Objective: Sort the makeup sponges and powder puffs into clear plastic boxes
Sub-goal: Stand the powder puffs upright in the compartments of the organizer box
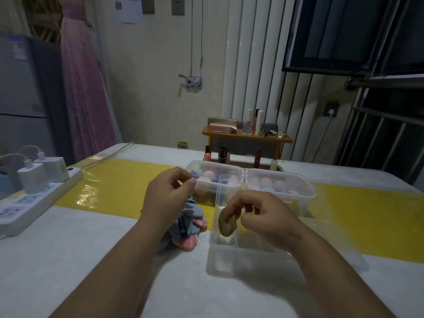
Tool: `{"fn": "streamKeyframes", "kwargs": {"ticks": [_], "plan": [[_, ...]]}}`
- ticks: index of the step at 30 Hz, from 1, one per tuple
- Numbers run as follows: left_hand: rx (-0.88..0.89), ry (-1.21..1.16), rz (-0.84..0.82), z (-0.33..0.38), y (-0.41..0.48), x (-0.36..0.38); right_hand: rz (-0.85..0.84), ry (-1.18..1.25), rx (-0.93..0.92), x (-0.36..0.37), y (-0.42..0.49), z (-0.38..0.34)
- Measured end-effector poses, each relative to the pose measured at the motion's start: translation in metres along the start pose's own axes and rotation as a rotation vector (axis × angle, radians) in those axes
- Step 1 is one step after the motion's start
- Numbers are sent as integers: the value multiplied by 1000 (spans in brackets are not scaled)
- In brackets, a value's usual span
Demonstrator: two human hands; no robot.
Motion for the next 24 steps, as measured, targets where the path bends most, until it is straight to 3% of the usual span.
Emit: {"fn": "streamKeyframes", "kwargs": {"ticks": [19,24], "plan": [[-18,41,-17,2,0,-3,-134,-159,96,12,1,8],[-126,197,-182,-15,-1,8,-98,-146,89,8,1,8]]}}
Point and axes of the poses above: each hand's wrist, its own y-axis towards the middle knuckle, its own x-axis out of the palm, z = x × y, the point moved 9 cm from there along y, towards the middle knuckle
